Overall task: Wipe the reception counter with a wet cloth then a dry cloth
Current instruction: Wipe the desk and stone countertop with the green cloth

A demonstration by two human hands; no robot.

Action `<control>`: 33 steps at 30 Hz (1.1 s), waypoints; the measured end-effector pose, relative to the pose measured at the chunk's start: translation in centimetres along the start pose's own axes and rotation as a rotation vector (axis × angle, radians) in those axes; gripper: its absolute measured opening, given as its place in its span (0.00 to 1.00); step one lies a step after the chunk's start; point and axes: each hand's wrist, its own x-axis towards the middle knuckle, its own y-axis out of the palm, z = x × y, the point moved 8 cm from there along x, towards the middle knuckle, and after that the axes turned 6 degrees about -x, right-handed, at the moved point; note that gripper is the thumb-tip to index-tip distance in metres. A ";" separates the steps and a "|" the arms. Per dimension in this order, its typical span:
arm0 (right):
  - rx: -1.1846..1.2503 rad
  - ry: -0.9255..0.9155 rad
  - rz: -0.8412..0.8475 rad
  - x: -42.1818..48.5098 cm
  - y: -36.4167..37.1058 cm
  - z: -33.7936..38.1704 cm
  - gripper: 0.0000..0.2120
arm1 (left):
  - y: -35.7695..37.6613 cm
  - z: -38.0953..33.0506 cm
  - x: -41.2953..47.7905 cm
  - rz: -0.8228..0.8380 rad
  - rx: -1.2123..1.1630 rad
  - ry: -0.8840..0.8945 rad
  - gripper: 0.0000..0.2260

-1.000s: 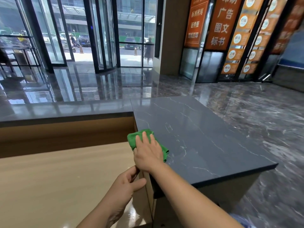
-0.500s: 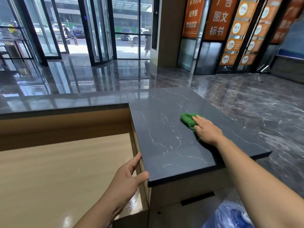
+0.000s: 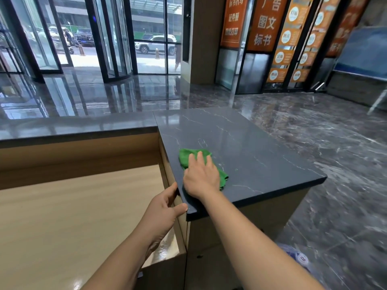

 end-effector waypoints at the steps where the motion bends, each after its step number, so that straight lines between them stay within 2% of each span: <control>1: 0.009 -0.047 0.003 -0.7 0.3 1.4 0.28 | 0.0 -0.1 0.0 -0.004 0.010 0.010 0.28; 4: 0.033 -0.172 0.022 -1.6 0.6 3.5 0.27 | 0.0 -0.4 -0.2 -0.034 0.024 0.015 0.21; 9: -0.006 -0.334 0.091 -0.8 -0.6 -0.6 0.24 | 0.0 -0.5 -0.4 0.005 0.017 -0.006 0.30; 17: -0.035 -0.039 0.061 2.8 -3.5 -15.5 0.24 | 0.0 -0.3 -0.7 -0.023 0.051 -0.074 0.28; 21: -0.035 0.075 0.047 3.0 -3.8 -19.2 0.25 | 0.1 -0.1 -0.9 -0.063 0.017 -0.104 0.27; 24: -0.033 0.158 0.027 2.0 -3.6 -18.4 0.25 | -0.1 0.1 -1.5 -0.156 -0.006 -0.126 0.22; 28: -0.016 0.253 -0.062 -0.4 -2.8 -14.1 0.25 | -0.5 0.5 -2.4 -0.278 -0.118 -0.139 0.17; 30: 0.007 0.259 -0.100 -2.4 -2.3 -10.8 0.25 | -0.3 0.5 -2.8 -0.305 -0.192 -0.149 0.17; 33: 0.030 0.191 -0.126 -5.2 -1.5 -5.5 0.26 | 0.3 0.2 -3.1 -0.328 -0.289 -0.149 0.09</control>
